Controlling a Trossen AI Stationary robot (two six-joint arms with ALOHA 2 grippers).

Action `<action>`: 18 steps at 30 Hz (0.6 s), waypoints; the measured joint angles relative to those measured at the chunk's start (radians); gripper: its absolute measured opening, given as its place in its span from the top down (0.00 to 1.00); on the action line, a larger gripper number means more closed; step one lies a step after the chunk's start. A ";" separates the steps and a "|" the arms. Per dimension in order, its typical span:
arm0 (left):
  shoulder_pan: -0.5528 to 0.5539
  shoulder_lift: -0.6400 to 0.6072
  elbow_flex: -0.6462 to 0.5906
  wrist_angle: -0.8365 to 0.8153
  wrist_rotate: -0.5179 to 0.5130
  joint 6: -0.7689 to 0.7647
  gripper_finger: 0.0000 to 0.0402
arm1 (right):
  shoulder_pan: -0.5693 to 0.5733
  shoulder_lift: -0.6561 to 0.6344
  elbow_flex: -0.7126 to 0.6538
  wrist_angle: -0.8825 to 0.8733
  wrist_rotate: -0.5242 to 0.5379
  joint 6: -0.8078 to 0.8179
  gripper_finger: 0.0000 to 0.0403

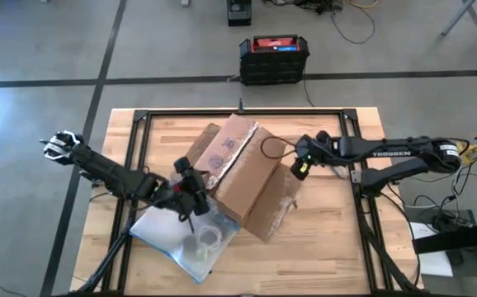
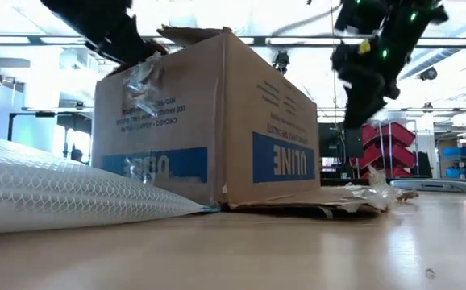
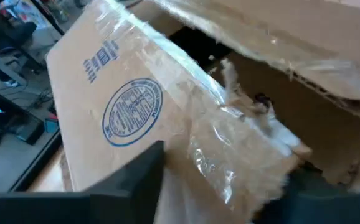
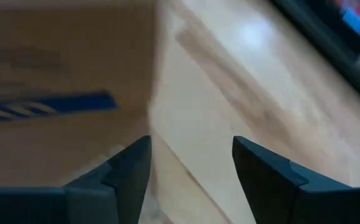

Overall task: Pack items into zip bag
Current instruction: Break down the cardboard box until it is completely flat

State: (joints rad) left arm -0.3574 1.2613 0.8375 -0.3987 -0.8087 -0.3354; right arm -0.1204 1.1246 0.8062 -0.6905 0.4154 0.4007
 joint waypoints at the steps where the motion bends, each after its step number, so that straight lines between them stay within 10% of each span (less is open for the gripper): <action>1: 0.023 0.000 0.006 0.000 0.010 0.017 0.67 | 0.032 -0.004 0.010 0.001 0.039 0.000 0.51; 6: 0.113 -0.003 0.064 0.006 0.003 0.111 0.97 | 0.186 -0.015 0.025 0.001 0.195 -0.026 0.56; 14: 0.294 -0.003 0.254 0.066 0.025 0.409 1.00 | 0.397 0.002 0.021 0.082 0.246 -0.080 0.64; 18: 0.403 -0.003 0.391 0.149 0.192 0.591 1.00 | 0.481 0.003 0.019 0.242 0.248 -0.148 0.68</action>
State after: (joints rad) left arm 0.0452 1.2587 1.2282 -0.2496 -0.6171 0.2559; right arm 0.3602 1.1271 0.8253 -0.4485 0.6638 0.2528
